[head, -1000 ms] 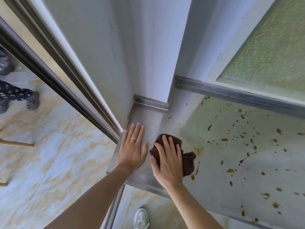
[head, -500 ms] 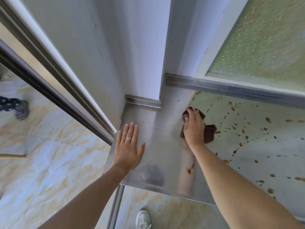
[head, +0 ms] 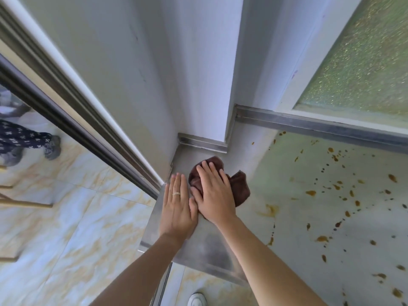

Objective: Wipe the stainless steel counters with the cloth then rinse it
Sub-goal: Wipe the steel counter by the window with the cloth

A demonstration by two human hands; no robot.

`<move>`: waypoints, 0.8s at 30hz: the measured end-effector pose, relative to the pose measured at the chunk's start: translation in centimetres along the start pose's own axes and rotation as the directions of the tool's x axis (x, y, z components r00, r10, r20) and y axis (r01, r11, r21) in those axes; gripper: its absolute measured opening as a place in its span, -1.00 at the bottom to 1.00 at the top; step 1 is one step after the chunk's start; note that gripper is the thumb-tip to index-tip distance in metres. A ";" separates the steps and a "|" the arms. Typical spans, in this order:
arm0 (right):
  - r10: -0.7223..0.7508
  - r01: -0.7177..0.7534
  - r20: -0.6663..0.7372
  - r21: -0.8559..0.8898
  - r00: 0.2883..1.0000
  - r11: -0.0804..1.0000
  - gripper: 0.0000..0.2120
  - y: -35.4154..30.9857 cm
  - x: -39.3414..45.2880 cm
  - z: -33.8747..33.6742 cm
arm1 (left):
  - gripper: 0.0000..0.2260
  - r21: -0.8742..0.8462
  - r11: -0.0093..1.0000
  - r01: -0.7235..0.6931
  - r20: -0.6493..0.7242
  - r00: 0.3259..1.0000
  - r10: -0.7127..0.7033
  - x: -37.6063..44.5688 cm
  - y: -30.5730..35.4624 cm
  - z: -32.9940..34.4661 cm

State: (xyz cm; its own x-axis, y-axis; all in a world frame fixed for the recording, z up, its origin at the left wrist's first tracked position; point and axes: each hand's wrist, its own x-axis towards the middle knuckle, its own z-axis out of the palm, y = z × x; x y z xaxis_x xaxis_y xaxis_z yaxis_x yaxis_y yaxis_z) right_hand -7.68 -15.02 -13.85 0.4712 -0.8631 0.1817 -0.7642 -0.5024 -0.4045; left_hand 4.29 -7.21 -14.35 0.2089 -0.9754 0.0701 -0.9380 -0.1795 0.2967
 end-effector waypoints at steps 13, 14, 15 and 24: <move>-0.089 0.089 0.018 0.009 0.996 0.996 -0.57 1.0 -0.2 -0.3 | -0.43 0.054 0.997 -0.050 0.032 0.998 0.048 -0.1 0.1 -0.4; -0.061 0.061 0.012 -0.004 0.998 0.998 -0.56 0.9 1.2 0.0 | -0.42 0.067 0.996 -0.053 0.041 0.998 0.050 -0.1 0.1 -0.4; -0.035 0.035 0.014 -0.011 0.999 0.999 -0.55 0.9 2.2 0.2 | -0.42 0.081 0.996 -0.049 0.054 0.998 0.045 -0.2 0.1 -0.3; 0.047 -0.046 0.000 -0.102 0.999 0.994 -0.51 4.9 -2.8 -2.6 | -0.46 0.056 0.991 -0.123 0.128 0.985 0.115 -0.5 0.5 -0.6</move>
State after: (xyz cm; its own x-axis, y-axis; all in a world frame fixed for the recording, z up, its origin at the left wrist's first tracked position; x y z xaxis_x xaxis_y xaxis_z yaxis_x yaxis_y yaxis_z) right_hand -13.84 -15.17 -14.01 0.4351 -0.8855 0.1627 -0.8263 -0.4645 -0.3185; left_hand 3.92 -6.76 -13.66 0.0622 -0.9979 -0.0190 -0.9705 -0.0649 0.2323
